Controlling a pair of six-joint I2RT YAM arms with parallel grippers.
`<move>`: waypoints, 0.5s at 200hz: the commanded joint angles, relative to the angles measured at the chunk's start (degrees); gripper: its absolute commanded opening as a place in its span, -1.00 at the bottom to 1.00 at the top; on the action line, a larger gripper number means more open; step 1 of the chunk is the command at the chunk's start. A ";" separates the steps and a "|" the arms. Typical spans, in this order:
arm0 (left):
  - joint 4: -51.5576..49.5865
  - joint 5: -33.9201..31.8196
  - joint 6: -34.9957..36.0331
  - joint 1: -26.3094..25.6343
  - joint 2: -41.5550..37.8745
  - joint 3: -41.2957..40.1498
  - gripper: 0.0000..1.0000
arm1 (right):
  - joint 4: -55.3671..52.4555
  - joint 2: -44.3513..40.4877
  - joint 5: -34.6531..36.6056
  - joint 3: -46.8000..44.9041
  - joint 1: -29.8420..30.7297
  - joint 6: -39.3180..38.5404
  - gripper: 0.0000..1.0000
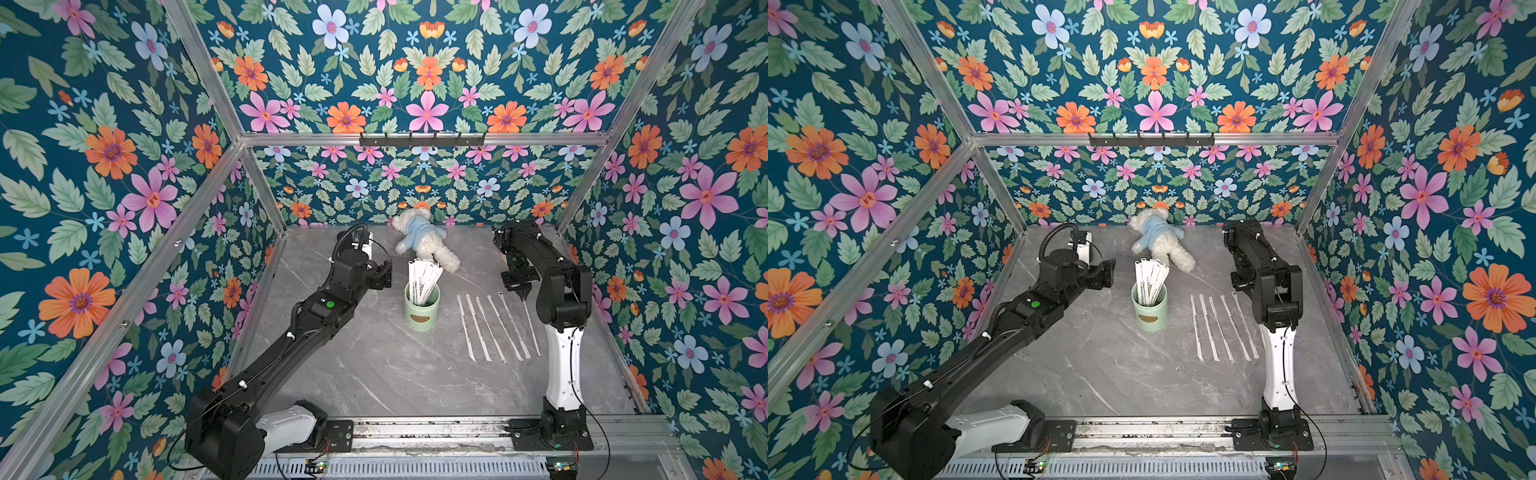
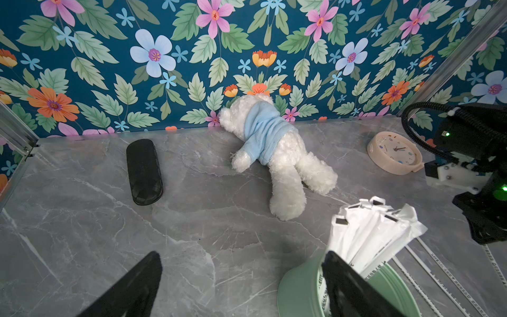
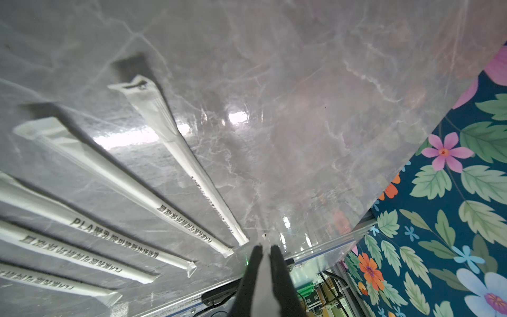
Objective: Take the straws out of the storage container
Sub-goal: Place the straw at the center of the board.
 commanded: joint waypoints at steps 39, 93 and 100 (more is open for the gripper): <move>0.70 -0.45 0.49 -0.13 0.95 -0.01 0.87 | -3.28 6.29 -0.84 7.62 -0.60 -0.80 -0.71; 0.61 -0.61 0.66 -0.07 1.57 -0.02 0.87 | -2.42 7.15 -1.01 7.57 -0.94 -0.61 -0.57; 0.61 -0.61 0.63 -0.14 1.59 -0.01 0.87 | -2.42 6.88 -0.92 7.53 -0.96 -0.54 -0.56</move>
